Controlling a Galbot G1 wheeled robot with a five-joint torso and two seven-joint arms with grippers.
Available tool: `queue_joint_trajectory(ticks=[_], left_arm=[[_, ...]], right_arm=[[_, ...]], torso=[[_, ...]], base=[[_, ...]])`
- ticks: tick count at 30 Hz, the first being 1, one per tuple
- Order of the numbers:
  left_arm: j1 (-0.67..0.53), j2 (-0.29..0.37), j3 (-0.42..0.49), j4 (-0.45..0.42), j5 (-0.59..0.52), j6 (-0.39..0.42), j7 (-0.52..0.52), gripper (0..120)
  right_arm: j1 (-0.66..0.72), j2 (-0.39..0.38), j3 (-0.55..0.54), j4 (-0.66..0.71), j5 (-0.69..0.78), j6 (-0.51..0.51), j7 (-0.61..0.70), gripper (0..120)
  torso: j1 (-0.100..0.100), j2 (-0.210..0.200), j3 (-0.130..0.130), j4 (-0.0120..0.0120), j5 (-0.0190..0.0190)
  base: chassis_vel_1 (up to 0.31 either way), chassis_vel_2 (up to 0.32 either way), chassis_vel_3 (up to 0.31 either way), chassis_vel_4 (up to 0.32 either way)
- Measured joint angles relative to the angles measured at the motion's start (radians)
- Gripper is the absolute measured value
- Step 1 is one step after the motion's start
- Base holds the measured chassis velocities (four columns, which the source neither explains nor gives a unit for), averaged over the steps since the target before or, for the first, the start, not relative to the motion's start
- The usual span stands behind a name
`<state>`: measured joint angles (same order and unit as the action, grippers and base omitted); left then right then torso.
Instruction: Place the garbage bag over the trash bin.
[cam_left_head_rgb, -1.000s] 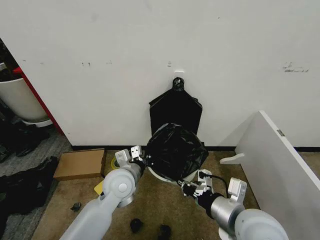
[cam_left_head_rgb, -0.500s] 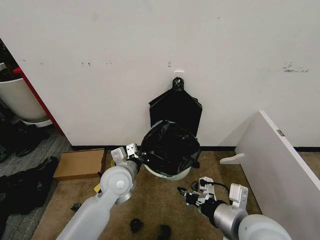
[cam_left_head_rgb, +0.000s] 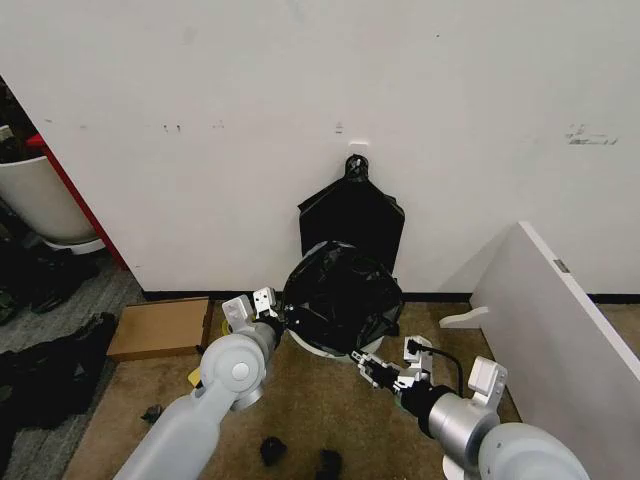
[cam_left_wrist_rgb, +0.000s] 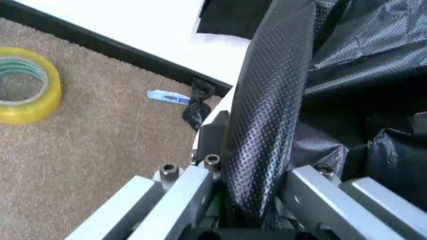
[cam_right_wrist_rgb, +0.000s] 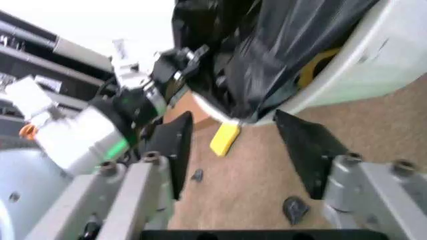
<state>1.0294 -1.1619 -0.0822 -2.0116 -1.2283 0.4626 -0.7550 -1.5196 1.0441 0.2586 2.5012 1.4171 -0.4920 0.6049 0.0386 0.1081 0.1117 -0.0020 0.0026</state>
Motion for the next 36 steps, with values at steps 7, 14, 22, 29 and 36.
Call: queue_joint_trajectory(ticks=[7, 14, 22, 29, 36], left_arm=[[0.004, 0.000, 0.003, -0.006, 0.000, 0.002, -0.001, 1], [0.003, 0.001, 0.005, -0.010, 0.000, 0.004, -0.001, 1], [0.016, -0.002, 0.006, -0.028, 0.000, 0.007, -0.001, 1], [0.025, 0.002, 0.004, -0.037, 0.000, 0.008, -0.001, 1], [0.027, -0.001, 0.004, -0.038, 0.002, 0.007, 0.000, 1]], right_arm=[[0.014, 0.009, -0.005, 0.000, -0.002, 0.008, -0.003, 77], [0.020, 0.017, -0.012, -0.003, -0.017, 0.016, 0.003, 67], [0.024, 0.020, -0.023, -0.007, -0.034, 0.021, -0.003, 38], [0.026, 0.023, -0.030, -0.013, -0.041, 0.026, -0.005, 14], [0.020, 0.019, -0.035, -0.015, -0.059, 0.026, -0.007, 0]], torso=[[0.000, 0.000, 0.000, 0.0000, 0.0000], [0.000, 0.000, 0.000, 0.0001, 0.0000], [0.000, 0.000, 0.000, 0.0000, 0.0000], [0.000, 0.000, 0.000, 0.0000, 0.0000], [0.000, 0.000, 0.000, 0.0001, 0.0000]], base=[[0.000, 0.000, 0.000, 0.000], [0.000, 0.000, 0.000, 0.000], [0.000, 0.000, 0.000, 0.000], [0.000, 0.000, 0.000, 0.000], [0.000, 0.000, 0.000, 0.000]])
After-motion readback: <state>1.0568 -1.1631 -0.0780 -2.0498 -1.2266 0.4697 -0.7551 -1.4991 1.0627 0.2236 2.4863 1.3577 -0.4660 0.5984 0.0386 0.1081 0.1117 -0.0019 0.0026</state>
